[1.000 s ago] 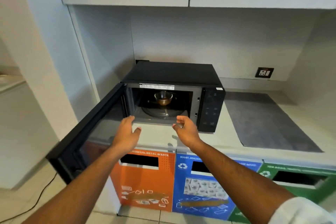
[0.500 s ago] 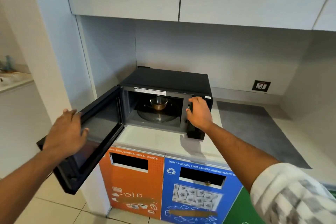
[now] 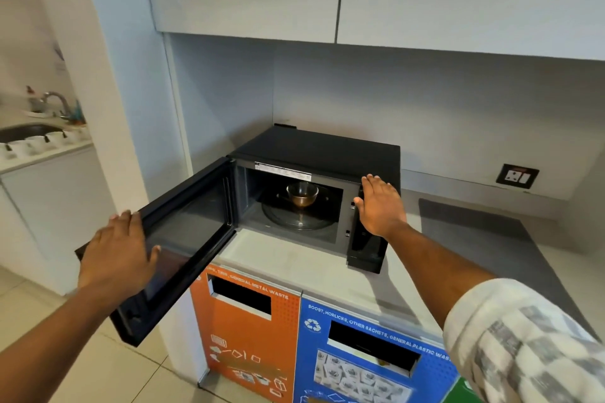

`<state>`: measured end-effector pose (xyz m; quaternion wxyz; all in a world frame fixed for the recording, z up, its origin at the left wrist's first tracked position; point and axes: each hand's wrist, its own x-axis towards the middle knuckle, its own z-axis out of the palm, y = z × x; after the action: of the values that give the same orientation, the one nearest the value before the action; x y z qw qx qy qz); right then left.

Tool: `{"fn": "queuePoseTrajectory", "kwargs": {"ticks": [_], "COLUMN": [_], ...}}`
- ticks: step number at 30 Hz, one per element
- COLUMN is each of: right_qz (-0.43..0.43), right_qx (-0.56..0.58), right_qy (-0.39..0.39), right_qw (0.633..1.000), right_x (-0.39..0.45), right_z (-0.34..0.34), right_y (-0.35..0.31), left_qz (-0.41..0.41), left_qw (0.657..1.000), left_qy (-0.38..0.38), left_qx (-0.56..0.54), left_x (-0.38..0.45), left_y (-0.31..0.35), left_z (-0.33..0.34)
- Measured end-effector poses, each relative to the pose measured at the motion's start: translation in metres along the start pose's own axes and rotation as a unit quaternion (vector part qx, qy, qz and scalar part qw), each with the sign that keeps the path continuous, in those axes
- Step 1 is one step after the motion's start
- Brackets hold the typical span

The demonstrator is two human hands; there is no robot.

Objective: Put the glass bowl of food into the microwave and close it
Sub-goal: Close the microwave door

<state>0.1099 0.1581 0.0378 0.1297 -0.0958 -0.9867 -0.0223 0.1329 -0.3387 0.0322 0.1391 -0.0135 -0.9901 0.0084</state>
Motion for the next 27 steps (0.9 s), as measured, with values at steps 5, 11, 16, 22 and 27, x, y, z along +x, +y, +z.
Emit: {"fn": "queuePoseTrajectory", "kwargs": {"ticks": [5,11,16,22,27], "right_qz": [-0.002,-0.01,-0.022,-0.027,-0.032], "right_qx": [0.02,0.022,0.029,0.036,0.043], "right_qy": [0.039,0.066,0.073,0.072,0.071], "right_qw": [0.999,0.998,0.997,0.996,0.996], "right_x": [0.009,0.014,0.014,0.013,0.013], "right_z": [0.016,0.023,0.024,0.023,0.023], "right_y": [0.005,0.01,0.012,0.013,0.014], "left_qz": [0.004,-0.003,0.036,0.076,0.092], "left_qw": [1.0,1.0,0.997,0.989,0.982], "left_qy": [-0.014,-0.019,-0.016,-0.016,-0.032], "left_qx": [0.017,-0.02,-0.068,-0.123,-0.164], "left_x": [-0.013,-0.037,-0.054,-0.06,-0.054], "left_y": [0.026,0.082,0.13,0.187,0.221], "left_z": [-0.008,-0.019,-0.022,-0.019,-0.014]}}
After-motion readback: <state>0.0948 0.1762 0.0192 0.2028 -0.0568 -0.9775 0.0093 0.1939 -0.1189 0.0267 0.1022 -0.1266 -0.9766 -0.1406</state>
